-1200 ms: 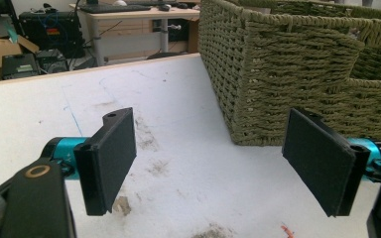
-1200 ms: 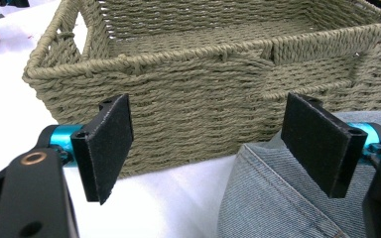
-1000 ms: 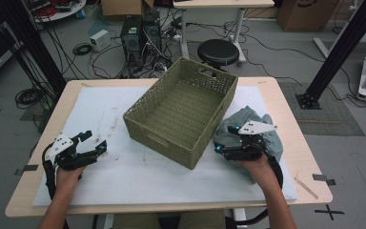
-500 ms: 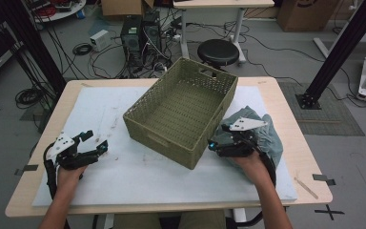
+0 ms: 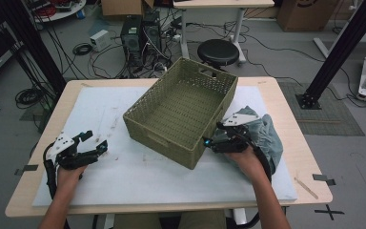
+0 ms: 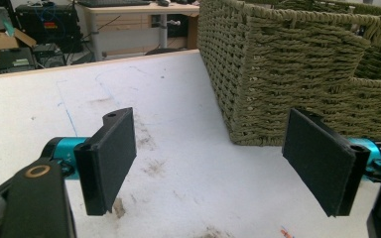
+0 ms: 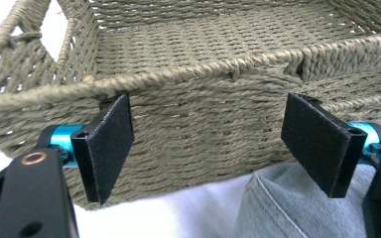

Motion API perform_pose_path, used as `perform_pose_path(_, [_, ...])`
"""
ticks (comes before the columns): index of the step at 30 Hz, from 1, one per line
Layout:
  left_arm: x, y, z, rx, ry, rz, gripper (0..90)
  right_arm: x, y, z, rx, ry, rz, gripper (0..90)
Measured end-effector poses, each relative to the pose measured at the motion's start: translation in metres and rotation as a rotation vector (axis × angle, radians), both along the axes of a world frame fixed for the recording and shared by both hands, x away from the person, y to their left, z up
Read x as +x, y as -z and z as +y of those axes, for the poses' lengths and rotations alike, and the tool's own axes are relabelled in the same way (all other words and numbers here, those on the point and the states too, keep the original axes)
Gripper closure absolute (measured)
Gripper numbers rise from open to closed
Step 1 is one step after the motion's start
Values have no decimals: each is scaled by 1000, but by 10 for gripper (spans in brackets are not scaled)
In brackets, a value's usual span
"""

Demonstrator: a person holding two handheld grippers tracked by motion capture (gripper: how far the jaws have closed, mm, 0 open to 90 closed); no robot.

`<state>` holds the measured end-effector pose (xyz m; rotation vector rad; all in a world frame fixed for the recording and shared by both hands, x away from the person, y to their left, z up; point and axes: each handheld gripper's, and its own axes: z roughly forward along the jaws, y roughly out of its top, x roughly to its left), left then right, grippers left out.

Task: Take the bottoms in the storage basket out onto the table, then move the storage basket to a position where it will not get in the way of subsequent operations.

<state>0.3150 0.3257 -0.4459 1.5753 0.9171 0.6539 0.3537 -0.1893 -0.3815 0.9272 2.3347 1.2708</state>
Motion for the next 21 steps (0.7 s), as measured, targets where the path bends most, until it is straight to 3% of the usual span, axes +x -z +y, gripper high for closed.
perform_pose_path(9, [-2, 0, 0, 2, 2, 0, 212, -4, -2, -6, 9, 3, -4, 210])
perform_pose_path(15, [-3, 0, 4, -12, -9, 0, 213, 7, -1, 2, -51, 31, 0, 210])
perform_pose_path(19, [-2, -2, 3, -9, -4, -3, 212, 16, -1, 6, -54, -3, 12, 189])
perform_pose_path(21, [1, -5, 4, -28, -5, -2, 213, 19, 0, 4, -44, -24, 20, 189])
